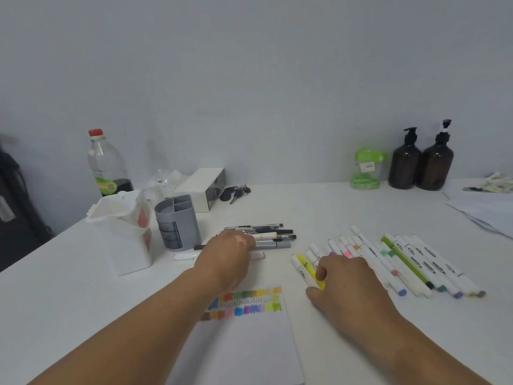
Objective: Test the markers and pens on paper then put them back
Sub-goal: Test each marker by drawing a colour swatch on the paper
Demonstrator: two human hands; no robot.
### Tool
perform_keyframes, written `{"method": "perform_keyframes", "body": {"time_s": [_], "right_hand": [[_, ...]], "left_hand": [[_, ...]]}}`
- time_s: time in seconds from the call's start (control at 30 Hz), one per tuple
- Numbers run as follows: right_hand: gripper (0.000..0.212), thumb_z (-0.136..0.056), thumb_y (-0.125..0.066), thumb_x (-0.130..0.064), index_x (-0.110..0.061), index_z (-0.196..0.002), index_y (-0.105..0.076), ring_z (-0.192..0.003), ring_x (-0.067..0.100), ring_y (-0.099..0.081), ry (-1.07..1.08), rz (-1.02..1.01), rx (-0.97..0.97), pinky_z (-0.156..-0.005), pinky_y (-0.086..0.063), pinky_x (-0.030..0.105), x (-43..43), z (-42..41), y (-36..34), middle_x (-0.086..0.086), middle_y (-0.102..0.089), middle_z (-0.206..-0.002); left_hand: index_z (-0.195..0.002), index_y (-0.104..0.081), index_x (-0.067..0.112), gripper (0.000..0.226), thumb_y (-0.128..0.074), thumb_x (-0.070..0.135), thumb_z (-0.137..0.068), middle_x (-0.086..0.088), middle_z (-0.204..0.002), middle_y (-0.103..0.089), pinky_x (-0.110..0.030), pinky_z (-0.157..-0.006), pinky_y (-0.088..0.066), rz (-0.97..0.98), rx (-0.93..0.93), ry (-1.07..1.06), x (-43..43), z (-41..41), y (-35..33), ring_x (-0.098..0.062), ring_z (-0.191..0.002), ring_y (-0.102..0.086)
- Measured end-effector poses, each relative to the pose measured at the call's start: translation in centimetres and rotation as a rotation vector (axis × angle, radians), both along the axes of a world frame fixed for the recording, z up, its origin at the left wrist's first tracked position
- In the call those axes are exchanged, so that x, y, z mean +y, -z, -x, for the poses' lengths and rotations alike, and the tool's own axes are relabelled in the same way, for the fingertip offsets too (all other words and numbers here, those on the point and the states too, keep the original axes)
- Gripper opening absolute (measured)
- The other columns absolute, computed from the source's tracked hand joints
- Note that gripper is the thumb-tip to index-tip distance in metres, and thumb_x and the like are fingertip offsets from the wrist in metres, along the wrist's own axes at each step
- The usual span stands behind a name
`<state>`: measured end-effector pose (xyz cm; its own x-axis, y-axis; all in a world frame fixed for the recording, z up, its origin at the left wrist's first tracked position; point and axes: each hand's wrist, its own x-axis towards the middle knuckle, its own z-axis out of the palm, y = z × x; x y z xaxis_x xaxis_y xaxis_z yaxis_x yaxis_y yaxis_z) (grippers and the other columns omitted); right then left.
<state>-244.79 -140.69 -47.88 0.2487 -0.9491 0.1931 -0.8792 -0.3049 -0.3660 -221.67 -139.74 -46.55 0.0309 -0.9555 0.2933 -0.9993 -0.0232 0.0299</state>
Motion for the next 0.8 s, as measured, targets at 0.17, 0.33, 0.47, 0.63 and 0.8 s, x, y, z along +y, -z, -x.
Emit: {"method": "perform_keyframes", "body": {"time_s": [0.17, 0.33, 0.47, 0.63, 0.8], "right_hand": [[0.014, -0.081, -0.070, -0.043, -0.032, -0.085, -0.062, -0.078, 0.009, -0.058, -0.028, 0.018, -0.099, -0.054, -0.040, 0.022, -0.4, 0.5, -0.1, -0.016, -0.058, -0.075], [0.013, -0.083, -0.072, -0.043, -0.037, -0.080, -0.060, -0.079, 0.001, -0.058, -0.073, 0.011, -0.207, -0.057, -0.042, 0.019, -0.1, 0.7, -0.6, -0.014, -0.064, -0.072], [0.011, -0.080, -0.076, -0.045, -0.041, -0.077, -0.066, -0.070, -0.001, -0.060, -0.205, -0.020, -0.414, -0.060, -0.038, 0.012, 0.7, 0.6, -0.9, -0.024, -0.068, -0.076], [0.043, -0.072, -0.054, -0.081, -0.057, -0.108, -0.054, -0.098, -0.008, -0.056, -0.420, -0.088, -0.420, -0.071, -0.040, 0.012, 1.9, 0.0, -1.4, -0.046, -0.057, -0.108], [0.017, -0.095, -0.069, -0.041, -0.052, -0.103, -0.060, -0.070, 0.004, -0.068, -0.484, -0.232, -0.628, -0.065, -0.048, 0.017, 2.0, -0.3, -1.7, -0.014, -0.077, -0.082]], "left_hand": [[-0.108, -0.070, 0.022, 0.024, -0.049, 0.018, -0.099, -0.002, -0.109, -0.066, -0.039, -0.089, -0.052, -0.055, -0.112, 0.029, -1.9, 1.0, 0.7, -0.024, -0.100, -0.058], [-0.110, -0.070, 0.021, 0.027, -0.045, 0.025, -0.105, 0.000, -0.105, -0.064, -0.035, -0.088, -0.050, -0.018, -0.040, 0.114, -1.2, 1.1, -0.7, -0.022, -0.099, -0.058], [-0.106, -0.068, 0.032, 0.014, -0.054, 0.033, -0.102, 0.018, -0.091, -0.067, -0.018, -0.078, -0.049, 0.097, 0.504, 0.142, 0.5, 1.0, -5.2, -0.004, -0.086, -0.063], [-0.100, -0.073, 0.014, 0.016, -0.057, 0.011, -0.100, -0.007, -0.095, -0.071, -0.031, -0.074, -0.055, -0.014, 1.518, 0.244, 4.3, 0.5, -6.9, -0.020, -0.086, -0.066], [-0.099, -0.072, 0.007, 0.014, -0.061, 0.000, -0.094, -0.020, -0.098, -0.068, -0.032, -0.076, -0.060, -0.034, 1.802, 0.221, 6.6, -1.1, -4.7, -0.032, -0.089, -0.068]]}}
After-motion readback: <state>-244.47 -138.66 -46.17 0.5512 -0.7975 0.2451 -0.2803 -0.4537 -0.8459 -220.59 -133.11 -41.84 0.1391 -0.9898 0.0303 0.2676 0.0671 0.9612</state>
